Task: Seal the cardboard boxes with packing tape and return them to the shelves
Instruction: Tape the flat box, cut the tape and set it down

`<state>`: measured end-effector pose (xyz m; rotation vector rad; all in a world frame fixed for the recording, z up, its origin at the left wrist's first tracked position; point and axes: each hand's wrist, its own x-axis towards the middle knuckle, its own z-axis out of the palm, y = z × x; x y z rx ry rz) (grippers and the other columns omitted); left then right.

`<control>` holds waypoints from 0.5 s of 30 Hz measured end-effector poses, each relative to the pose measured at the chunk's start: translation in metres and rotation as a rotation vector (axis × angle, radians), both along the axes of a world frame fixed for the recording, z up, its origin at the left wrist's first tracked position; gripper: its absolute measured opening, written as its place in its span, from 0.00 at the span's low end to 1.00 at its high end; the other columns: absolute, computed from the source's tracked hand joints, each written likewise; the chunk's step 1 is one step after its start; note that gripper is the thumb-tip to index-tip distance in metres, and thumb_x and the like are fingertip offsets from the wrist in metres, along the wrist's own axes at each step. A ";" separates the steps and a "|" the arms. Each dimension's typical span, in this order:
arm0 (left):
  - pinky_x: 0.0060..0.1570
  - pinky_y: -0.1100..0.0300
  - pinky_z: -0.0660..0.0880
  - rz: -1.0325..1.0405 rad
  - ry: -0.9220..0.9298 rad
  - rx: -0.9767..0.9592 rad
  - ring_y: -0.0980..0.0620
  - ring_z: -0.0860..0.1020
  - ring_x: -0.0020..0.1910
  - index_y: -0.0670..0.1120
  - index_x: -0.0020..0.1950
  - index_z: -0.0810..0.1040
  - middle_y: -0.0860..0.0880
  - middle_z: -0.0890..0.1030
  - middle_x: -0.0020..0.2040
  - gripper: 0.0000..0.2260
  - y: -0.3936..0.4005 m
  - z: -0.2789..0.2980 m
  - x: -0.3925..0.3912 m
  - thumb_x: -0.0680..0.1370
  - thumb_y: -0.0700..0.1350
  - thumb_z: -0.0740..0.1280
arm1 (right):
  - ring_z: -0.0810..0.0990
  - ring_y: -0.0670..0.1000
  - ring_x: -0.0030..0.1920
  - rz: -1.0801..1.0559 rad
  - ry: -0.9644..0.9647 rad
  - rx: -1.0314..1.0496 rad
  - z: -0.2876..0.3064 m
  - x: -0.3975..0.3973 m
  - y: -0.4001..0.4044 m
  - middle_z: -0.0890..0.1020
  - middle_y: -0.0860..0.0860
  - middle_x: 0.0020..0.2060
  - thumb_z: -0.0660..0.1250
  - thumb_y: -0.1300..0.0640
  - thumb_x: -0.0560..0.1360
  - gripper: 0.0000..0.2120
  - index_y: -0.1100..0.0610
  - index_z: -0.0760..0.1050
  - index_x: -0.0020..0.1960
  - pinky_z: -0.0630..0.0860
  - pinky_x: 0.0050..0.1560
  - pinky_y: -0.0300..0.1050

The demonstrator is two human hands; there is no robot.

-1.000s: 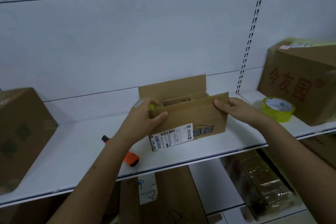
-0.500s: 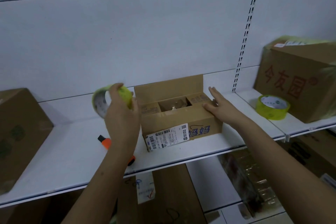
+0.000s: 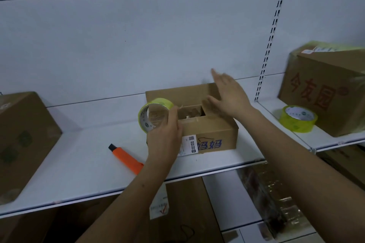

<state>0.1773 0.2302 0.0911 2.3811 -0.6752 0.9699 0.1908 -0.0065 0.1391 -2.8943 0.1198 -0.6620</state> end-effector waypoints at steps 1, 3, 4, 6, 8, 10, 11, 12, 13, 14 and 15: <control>0.22 0.61 0.68 0.000 -0.012 -0.002 0.49 0.75 0.26 0.48 0.63 0.74 0.50 0.79 0.34 0.17 0.001 0.000 -0.001 0.75 0.40 0.70 | 0.65 0.58 0.73 0.038 0.000 -0.024 0.003 0.003 0.002 0.70 0.55 0.73 0.62 0.42 0.80 0.31 0.54 0.61 0.78 0.64 0.72 0.53; 0.23 0.62 0.67 -0.010 -0.007 0.008 0.51 0.75 0.26 0.48 0.63 0.74 0.51 0.79 0.34 0.16 0.001 -0.001 0.000 0.76 0.41 0.70 | 0.78 0.55 0.56 0.031 -0.146 -0.026 0.004 -0.003 0.007 0.82 0.53 0.53 0.58 0.43 0.81 0.19 0.54 0.79 0.60 0.72 0.55 0.50; 0.22 0.62 0.67 -0.017 -0.011 0.015 0.51 0.75 0.26 0.48 0.63 0.74 0.52 0.79 0.34 0.17 0.001 -0.001 0.001 0.76 0.41 0.70 | 0.79 0.55 0.47 0.016 -0.209 -0.061 0.001 -0.009 0.009 0.82 0.52 0.43 0.56 0.44 0.82 0.19 0.54 0.81 0.50 0.71 0.48 0.49; 0.20 0.64 0.64 -0.012 -0.053 0.030 0.51 0.74 0.24 0.47 0.63 0.74 0.51 0.78 0.32 0.19 0.002 -0.001 0.002 0.74 0.39 0.72 | 0.78 0.54 0.43 0.053 -0.149 -0.103 -0.014 -0.021 0.012 0.80 0.51 0.41 0.55 0.45 0.82 0.20 0.55 0.81 0.45 0.66 0.44 0.46; 0.21 0.68 0.57 -0.023 -0.038 -0.016 0.52 0.72 0.22 0.45 0.63 0.74 0.50 0.77 0.31 0.20 0.004 0.003 0.000 0.73 0.39 0.73 | 0.75 0.51 0.51 0.094 0.027 0.034 -0.033 -0.032 0.011 0.77 0.50 0.49 0.58 0.46 0.82 0.17 0.53 0.82 0.54 0.67 0.46 0.45; 0.22 0.63 0.61 -0.042 0.070 -0.132 0.54 0.71 0.24 0.48 0.65 0.70 0.51 0.76 0.33 0.20 0.005 0.018 -0.007 0.75 0.41 0.70 | 0.72 0.47 0.54 0.098 0.092 0.145 -0.039 -0.037 0.007 0.74 0.49 0.52 0.58 0.44 0.82 0.17 0.51 0.81 0.61 0.70 0.49 0.44; 0.26 0.60 0.65 -0.063 0.163 -0.198 0.55 0.72 0.27 0.49 0.64 0.70 0.53 0.75 0.35 0.18 0.005 0.031 -0.009 0.76 0.42 0.69 | 0.71 0.46 0.53 0.096 0.111 0.145 -0.038 -0.038 0.008 0.73 0.49 0.52 0.58 0.43 0.82 0.18 0.50 0.80 0.64 0.70 0.50 0.44; 0.32 0.57 0.69 -0.104 0.251 -0.255 0.56 0.73 0.30 0.51 0.62 0.71 0.54 0.76 0.38 0.15 0.004 0.044 -0.010 0.77 0.44 0.68 | 0.71 0.46 0.53 0.086 0.125 0.140 -0.037 -0.039 0.010 0.72 0.49 0.52 0.58 0.43 0.82 0.19 0.50 0.79 0.65 0.71 0.50 0.44; 0.36 0.57 0.72 -0.163 0.334 -0.294 0.57 0.75 0.32 0.53 0.58 0.73 0.55 0.78 0.40 0.11 0.002 0.057 -0.008 0.77 0.46 0.67 | 0.71 0.47 0.54 0.066 0.134 0.146 -0.036 -0.041 0.013 0.72 0.49 0.52 0.57 0.43 0.82 0.20 0.50 0.78 0.67 0.71 0.51 0.45; 0.37 0.56 0.76 -0.243 0.436 -0.326 0.56 0.78 0.31 0.54 0.54 0.75 0.54 0.81 0.39 0.05 0.000 0.070 -0.003 0.78 0.48 0.66 | 0.71 0.48 0.56 0.047 0.132 0.159 -0.037 -0.043 0.017 0.71 0.49 0.54 0.56 0.43 0.83 0.21 0.51 0.76 0.68 0.72 0.53 0.46; 0.36 0.54 0.78 -0.338 0.563 -0.355 0.53 0.81 0.29 0.53 0.50 0.77 0.52 0.82 0.37 0.03 -0.002 0.083 0.002 0.80 0.50 0.65 | 0.71 0.49 0.59 0.030 0.126 0.172 -0.040 -0.046 0.021 0.70 0.50 0.57 0.55 0.43 0.83 0.21 0.51 0.74 0.70 0.72 0.55 0.46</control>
